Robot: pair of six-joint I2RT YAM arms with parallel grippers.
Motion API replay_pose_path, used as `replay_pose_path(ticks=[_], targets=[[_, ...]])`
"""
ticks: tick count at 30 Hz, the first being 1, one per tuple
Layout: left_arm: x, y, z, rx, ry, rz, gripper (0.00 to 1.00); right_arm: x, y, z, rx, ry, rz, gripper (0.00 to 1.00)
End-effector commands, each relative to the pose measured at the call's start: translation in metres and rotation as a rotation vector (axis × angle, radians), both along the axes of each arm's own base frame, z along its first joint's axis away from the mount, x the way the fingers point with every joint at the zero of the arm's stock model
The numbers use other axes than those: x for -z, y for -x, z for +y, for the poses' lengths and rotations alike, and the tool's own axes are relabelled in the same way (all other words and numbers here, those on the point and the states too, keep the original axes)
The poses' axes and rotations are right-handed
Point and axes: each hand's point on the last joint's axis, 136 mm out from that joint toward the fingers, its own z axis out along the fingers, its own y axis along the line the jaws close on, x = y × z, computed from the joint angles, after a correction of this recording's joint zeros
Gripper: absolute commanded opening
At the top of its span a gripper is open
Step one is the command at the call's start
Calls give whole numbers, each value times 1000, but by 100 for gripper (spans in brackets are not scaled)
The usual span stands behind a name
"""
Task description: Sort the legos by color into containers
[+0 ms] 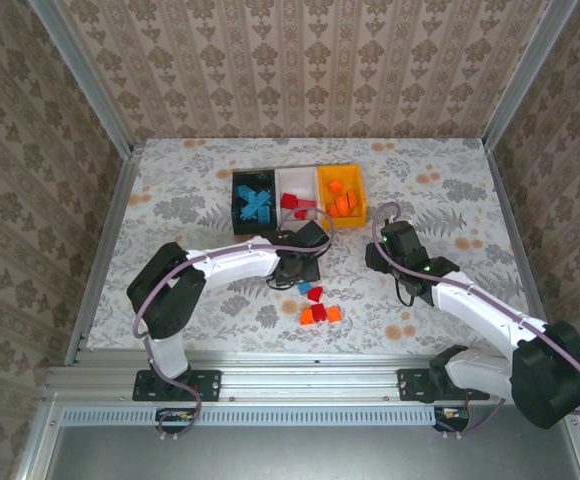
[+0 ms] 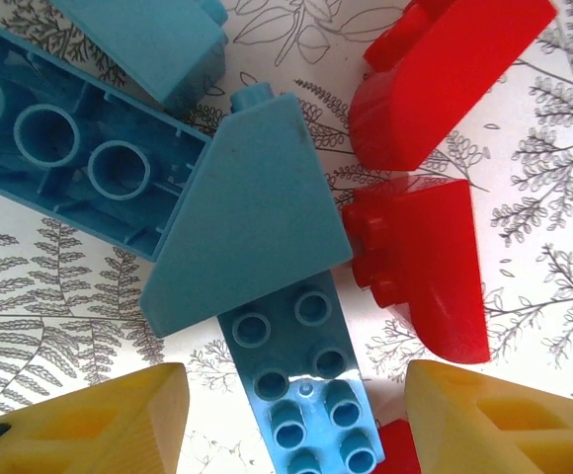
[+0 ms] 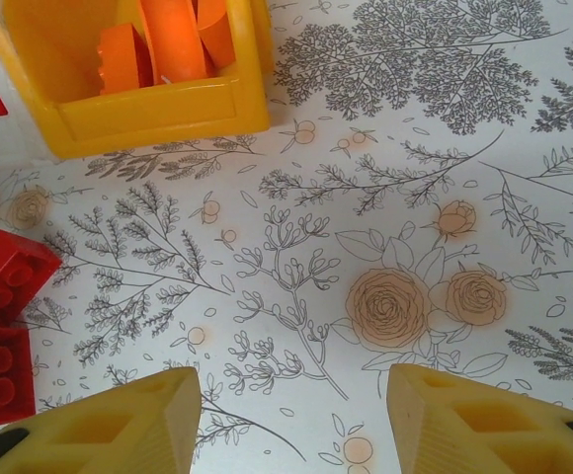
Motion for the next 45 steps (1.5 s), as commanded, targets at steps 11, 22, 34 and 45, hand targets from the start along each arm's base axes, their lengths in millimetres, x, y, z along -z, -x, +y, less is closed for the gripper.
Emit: replay_pose_path(ticks=[11, 22, 34, 45], targets=[[26, 2, 7, -52, -20, 44, 46, -1, 0, 0, -4, -21, -17, 54], [-11, 5, 19, 14, -44, -16, 25, -4, -1, 1, -6, -26, -27, 54], [-129, -19, 52, 143, 41, -203, 20, -4, -3, 3, -12, -34, -29, 54], [-86, -186, 91, 106, -69, -141, 16, -4, 1, 7, -21, -58, -11, 54]])
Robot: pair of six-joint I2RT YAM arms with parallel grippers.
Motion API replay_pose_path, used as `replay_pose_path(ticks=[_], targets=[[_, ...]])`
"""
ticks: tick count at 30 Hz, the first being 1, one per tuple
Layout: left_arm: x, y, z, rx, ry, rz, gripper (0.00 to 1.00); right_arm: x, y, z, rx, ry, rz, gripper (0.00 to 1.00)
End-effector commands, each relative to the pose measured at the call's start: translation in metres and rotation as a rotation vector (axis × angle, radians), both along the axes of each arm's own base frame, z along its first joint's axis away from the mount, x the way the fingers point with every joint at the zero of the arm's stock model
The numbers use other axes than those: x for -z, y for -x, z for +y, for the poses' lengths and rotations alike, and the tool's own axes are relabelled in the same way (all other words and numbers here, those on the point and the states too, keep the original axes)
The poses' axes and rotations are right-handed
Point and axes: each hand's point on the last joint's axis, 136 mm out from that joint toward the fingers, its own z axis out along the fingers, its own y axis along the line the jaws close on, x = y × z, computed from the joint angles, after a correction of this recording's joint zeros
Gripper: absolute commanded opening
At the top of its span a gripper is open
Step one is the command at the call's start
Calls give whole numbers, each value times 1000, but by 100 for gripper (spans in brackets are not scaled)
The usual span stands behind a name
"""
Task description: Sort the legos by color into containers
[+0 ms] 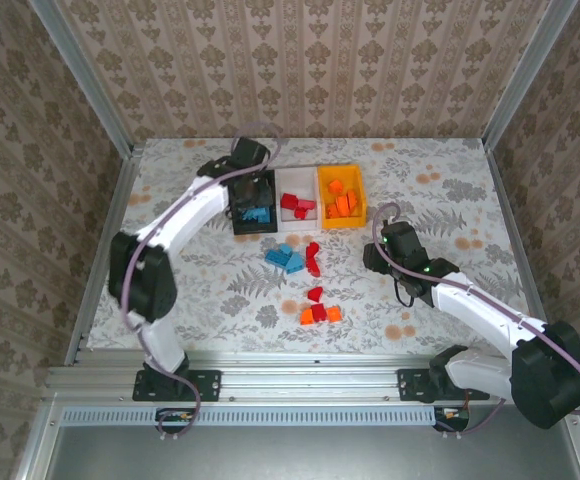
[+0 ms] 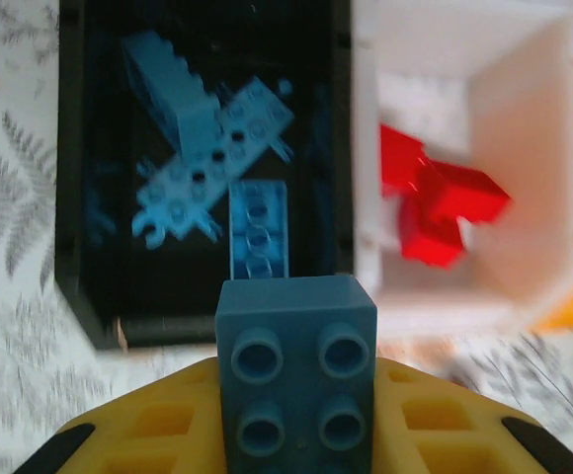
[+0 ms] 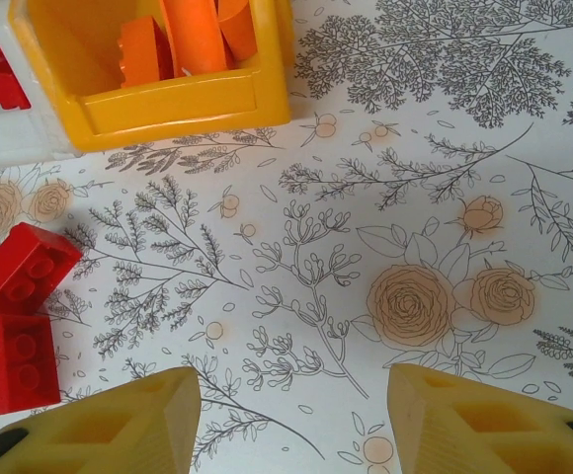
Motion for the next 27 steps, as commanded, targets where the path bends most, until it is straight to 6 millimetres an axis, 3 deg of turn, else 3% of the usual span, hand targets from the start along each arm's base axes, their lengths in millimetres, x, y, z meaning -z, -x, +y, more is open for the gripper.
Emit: replay_pose_path(ticks=[1, 4, 7, 11, 15, 18, 22, 26, 27], targets=[[29, -22, 2, 94, -89, 71, 16, -6, 0, 1, -2, -28, -13, 54], [40, -45, 4, 88, -119, 87, 20, -7, 1, 4, -13, -35, -6, 54], [42, -56, 6, 87, -170, 94, 32, -6, 1, 8, -25, -50, 4, 56], [35, -56, 10, 75, -189, 95, 68, -8, 1, 22, -60, -46, 13, 59], [-5, -45, 9, 79, -107, -2, 91, -7, 2, 45, -112, -19, 24, 61], [-38, -22, 13, 74, -30, -69, 100, -6, 0, 69, -163, -11, 38, 62], [-50, 29, 28, 58, 85, -149, 100, 5, -2, 108, -250, 22, 86, 64], [-36, 83, 73, -68, 172, -228, 100, 19, -5, 141, -306, 29, 136, 65], [-22, 99, 82, -98, 204, -226, 100, 20, -9, 147, -319, 39, 135, 65]])
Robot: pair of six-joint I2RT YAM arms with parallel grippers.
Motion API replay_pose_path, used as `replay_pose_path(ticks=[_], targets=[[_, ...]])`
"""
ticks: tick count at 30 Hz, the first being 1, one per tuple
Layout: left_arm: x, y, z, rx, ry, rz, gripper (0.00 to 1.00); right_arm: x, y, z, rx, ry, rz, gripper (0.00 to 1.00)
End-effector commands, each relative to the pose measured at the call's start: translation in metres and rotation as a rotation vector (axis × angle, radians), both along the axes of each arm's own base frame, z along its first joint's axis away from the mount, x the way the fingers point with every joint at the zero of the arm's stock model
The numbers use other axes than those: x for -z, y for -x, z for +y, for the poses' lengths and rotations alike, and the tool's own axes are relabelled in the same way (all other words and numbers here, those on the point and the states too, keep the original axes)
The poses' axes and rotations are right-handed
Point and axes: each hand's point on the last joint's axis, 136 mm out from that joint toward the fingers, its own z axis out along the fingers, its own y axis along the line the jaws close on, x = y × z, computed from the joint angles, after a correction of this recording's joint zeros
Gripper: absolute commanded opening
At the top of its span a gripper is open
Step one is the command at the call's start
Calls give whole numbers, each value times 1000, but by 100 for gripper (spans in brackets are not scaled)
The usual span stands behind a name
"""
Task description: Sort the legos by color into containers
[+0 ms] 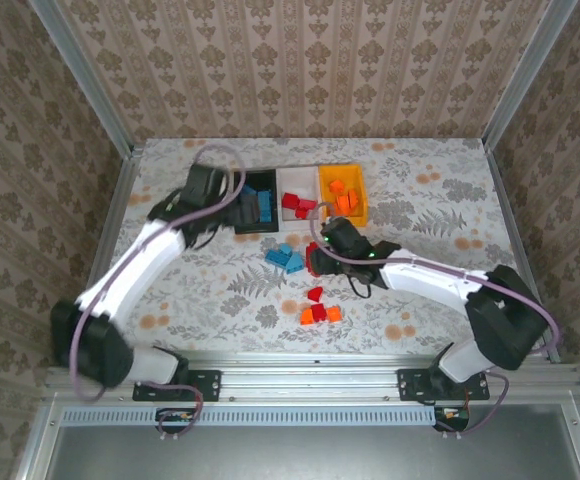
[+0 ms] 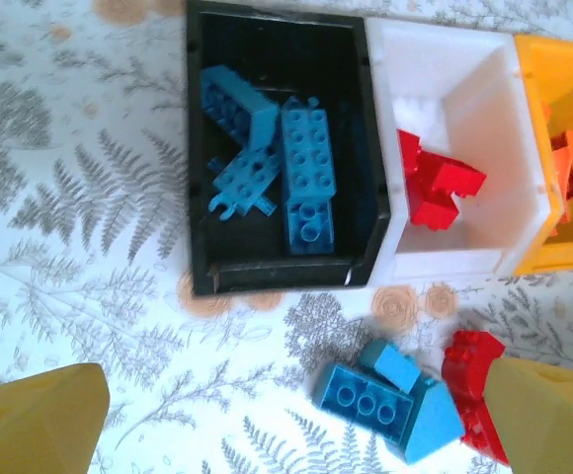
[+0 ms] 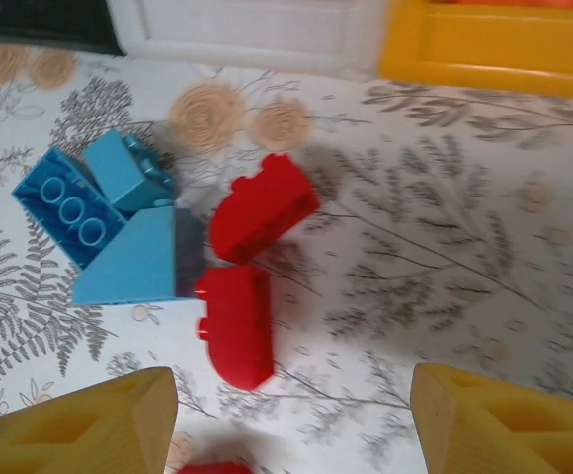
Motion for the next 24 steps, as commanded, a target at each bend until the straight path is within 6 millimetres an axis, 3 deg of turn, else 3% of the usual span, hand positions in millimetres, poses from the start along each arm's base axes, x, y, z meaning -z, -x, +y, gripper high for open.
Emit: replay_pose_path(ticks=[1, 5, 8, 17, 21, 24], targets=[[34, 29, 20, -107, 139, -13, 100, 7, -3, 16, -28, 32, 34, 64], [78, 75, 34, -164, 253, 52, 100, 20, -11, 23, -59, 94, 71, 57], [93, 93, 37, -183, 306, 67, 100, 32, -10, 24, -70, 120, 107, 54], [96, 102, 41, -173, 318, 43, 100, 65, -13, 24, -55, 182, 170, 45], [102, 106, 42, -172, 315, 62, 100, 66, -17, 19, -30, 205, 152, 32], [103, 109, 43, -176, 323, 61, 100, 55, -18, 15, -21, 213, 131, 26]])
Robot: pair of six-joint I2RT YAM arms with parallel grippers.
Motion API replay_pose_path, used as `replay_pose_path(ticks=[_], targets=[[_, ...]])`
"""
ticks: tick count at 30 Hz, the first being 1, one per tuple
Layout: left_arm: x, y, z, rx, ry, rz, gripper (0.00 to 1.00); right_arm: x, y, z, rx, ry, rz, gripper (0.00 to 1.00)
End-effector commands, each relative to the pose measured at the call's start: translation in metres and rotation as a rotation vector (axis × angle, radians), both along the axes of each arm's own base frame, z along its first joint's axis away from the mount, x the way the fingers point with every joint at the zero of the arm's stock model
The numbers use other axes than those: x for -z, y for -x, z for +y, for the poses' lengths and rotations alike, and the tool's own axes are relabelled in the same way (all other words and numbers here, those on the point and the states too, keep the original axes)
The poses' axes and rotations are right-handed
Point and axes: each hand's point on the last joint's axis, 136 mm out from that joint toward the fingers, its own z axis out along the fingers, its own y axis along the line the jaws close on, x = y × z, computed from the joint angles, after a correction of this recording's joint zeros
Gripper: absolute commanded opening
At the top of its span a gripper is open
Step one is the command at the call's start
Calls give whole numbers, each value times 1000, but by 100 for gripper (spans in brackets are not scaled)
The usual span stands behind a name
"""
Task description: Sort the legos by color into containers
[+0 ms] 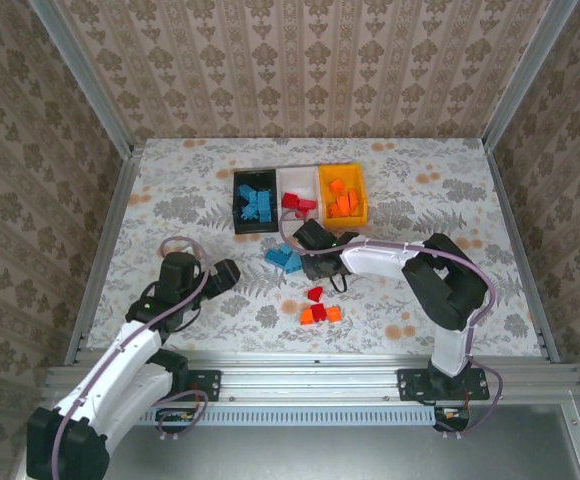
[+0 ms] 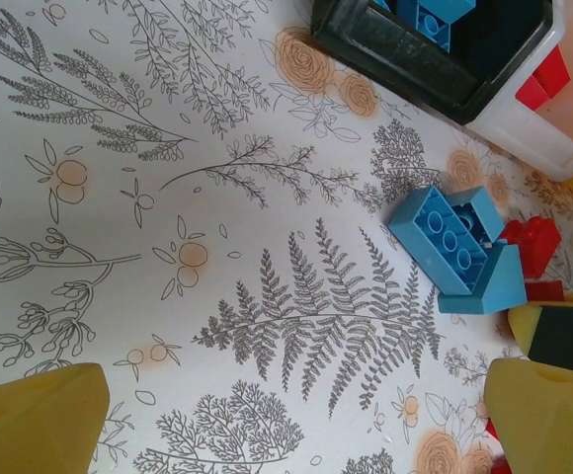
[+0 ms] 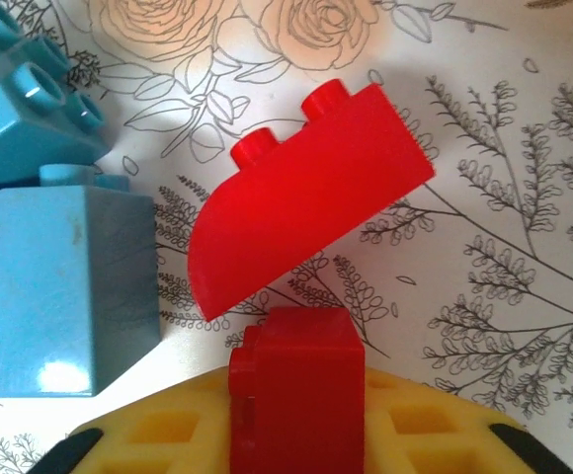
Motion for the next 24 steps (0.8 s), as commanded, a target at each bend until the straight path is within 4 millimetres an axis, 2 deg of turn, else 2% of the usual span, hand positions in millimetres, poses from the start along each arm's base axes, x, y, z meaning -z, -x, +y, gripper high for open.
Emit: replay_pose_path(ticks=[1, 5, 7, 9, 12, 16, 21, 22, 24], targets=[[0, 4, 0, -8, 32, -2, 100, -23, -5, -9, 24, 33, -47, 25], [-2, 8, 3, -11, 37, -13, 100, -73, -9, -20, 40, 16, -153, 24], [0, 10, 6, -23, 38, -15, 100, -99, -21, -17, 30, 8, -200, 24], [2, 12, 8, -41, 53, -17, 100, -112, -43, -10, 19, 20, -227, 24], [5, 16, 10, -64, 81, -15, 100, -114, -85, -1, 36, 14, -234, 24], [4, 20, 11, -74, 108, -20, 100, -97, -133, 11, 44, 19, -208, 24], [2, 23, 13, -80, 111, -29, 100, -83, -164, 23, 26, 51, -168, 28], [2, 23, 13, -78, 115, -30, 100, -83, -168, 24, 25, 52, -169, 31], [0, 22, 11, -74, 122, -35, 100, -87, -172, 25, 24, 55, -177, 45]])
